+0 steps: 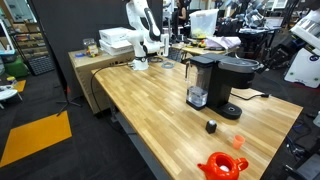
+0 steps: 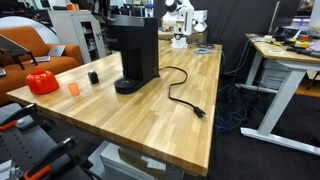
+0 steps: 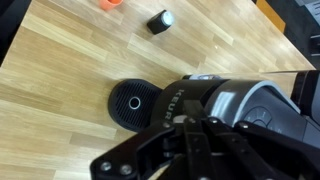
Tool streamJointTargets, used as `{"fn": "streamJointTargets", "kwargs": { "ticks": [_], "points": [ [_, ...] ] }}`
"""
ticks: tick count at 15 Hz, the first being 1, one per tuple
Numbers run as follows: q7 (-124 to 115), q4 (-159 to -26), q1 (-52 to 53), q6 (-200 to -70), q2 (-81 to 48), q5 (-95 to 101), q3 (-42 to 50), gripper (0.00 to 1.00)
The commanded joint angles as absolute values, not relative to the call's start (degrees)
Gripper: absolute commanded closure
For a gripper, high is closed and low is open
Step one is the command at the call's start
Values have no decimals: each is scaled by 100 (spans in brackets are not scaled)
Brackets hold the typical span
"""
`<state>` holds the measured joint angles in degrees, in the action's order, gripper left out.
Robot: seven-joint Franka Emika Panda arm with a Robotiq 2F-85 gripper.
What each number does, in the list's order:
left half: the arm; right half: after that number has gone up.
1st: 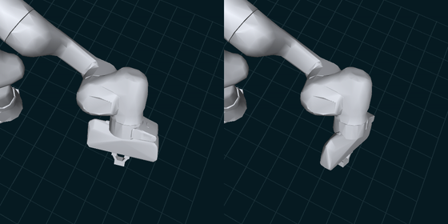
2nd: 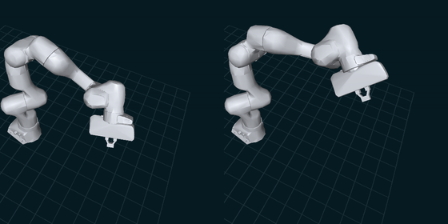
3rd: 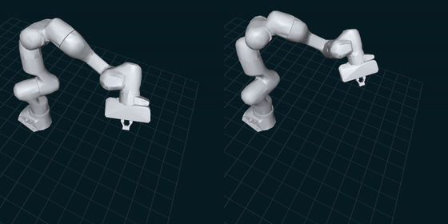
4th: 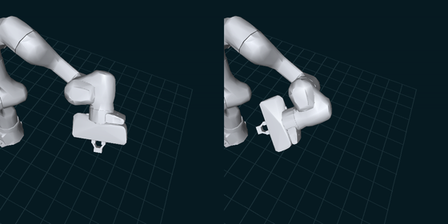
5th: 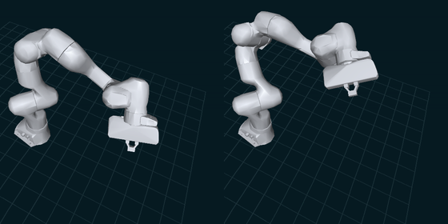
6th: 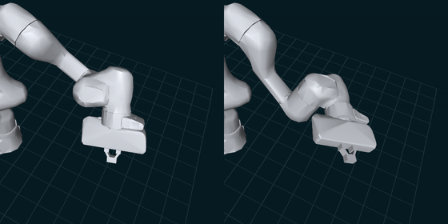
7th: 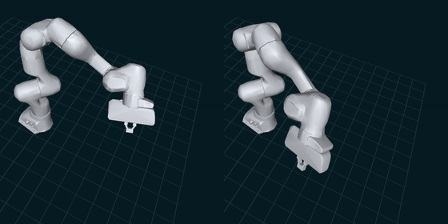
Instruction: Open the lid of the object
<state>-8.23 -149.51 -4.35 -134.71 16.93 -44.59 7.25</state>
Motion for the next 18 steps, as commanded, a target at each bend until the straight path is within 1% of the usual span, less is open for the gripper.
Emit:
{"fn": "streamJointTargets", "kwargs": {
  "ticks": [1, 13, 18],
  "points": [
    [-695, -14752, -522, -13307, 1726, -4364, 749, 100],
    [-622, -14076, -384, -13109, 1852, -4434, 740, 100],
    [-572, -14052, -291, -13013, 1939, -4464, 703, 100]
  ]
}}
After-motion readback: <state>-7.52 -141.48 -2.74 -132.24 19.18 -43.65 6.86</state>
